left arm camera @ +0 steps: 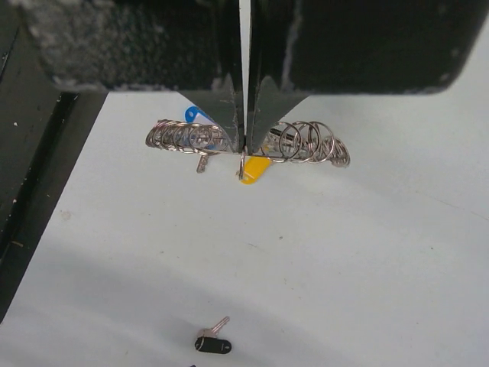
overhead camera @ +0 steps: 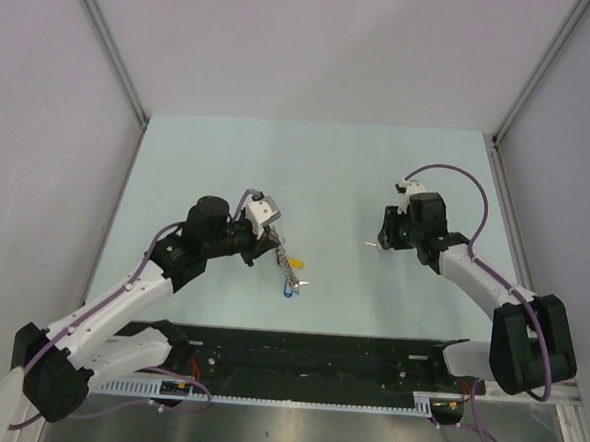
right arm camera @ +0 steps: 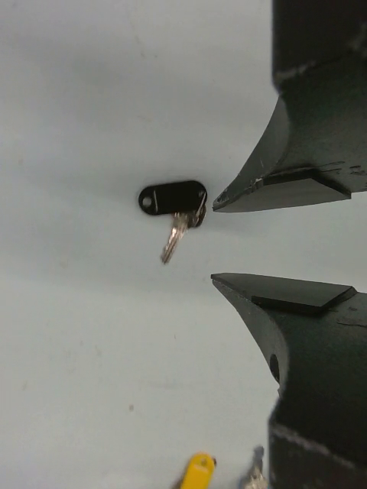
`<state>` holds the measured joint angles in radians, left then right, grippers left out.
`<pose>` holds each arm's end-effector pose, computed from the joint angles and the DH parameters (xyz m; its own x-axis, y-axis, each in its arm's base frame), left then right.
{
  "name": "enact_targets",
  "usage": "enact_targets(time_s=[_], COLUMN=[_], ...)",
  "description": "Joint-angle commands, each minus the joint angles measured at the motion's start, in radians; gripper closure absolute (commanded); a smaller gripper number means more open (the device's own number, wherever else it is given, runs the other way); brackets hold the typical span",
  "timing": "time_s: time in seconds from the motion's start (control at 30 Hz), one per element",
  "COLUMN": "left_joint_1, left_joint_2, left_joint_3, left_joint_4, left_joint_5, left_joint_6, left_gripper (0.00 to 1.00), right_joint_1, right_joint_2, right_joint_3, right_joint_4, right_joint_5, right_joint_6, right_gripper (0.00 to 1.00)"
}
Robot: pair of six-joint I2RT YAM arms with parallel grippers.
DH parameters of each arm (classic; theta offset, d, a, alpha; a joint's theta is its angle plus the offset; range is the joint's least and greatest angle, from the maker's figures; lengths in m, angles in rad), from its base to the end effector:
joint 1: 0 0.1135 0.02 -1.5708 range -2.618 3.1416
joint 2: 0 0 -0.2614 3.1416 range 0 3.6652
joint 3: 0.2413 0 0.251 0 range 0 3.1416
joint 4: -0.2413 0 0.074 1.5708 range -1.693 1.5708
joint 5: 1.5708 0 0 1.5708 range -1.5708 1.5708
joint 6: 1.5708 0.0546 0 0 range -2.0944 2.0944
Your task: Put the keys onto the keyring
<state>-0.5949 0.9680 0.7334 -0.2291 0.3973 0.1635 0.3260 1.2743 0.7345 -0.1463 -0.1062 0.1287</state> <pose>0.1820 -0.1486 0.2749 -0.2347 0.3401 -0.9106 0.8530 0.5213 -0.0252 0.2660 0.0960 0.2084 -0.6460 -0.0837 -0.7587 -0.3158 0.9342 0.1659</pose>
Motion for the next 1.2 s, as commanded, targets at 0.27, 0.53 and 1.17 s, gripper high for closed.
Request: enact_targets(time_s=[0.27, 0.53, 1.17], left_joint_1=[0.009, 0.012, 0.012], left_joint_2=[-0.087, -0.091, -0.101], left_joint_3=[0.011, 0.009, 0.001], left_joint_4=[0.008, 0.007, 0.005], left_joint_5=[-0.069, -0.086, -0.103], left_joint_6=[0.059, 0.062, 0.067], left_gripper=[1.0, 1.0, 0.99], right_joint_1=[-0.104, -0.102, 0.114], right_joint_2=[0.212, 0.287, 0.257], right_joint_3=[0.051, 0.08, 0.134], right_joint_4=[0.056, 0.064, 0.08], right_joint_5=[-0.029, -0.105, -0.149], right_joint_6=[0.02, -0.017, 0.048], right_gripper=[0.59, 0.59, 0.61])
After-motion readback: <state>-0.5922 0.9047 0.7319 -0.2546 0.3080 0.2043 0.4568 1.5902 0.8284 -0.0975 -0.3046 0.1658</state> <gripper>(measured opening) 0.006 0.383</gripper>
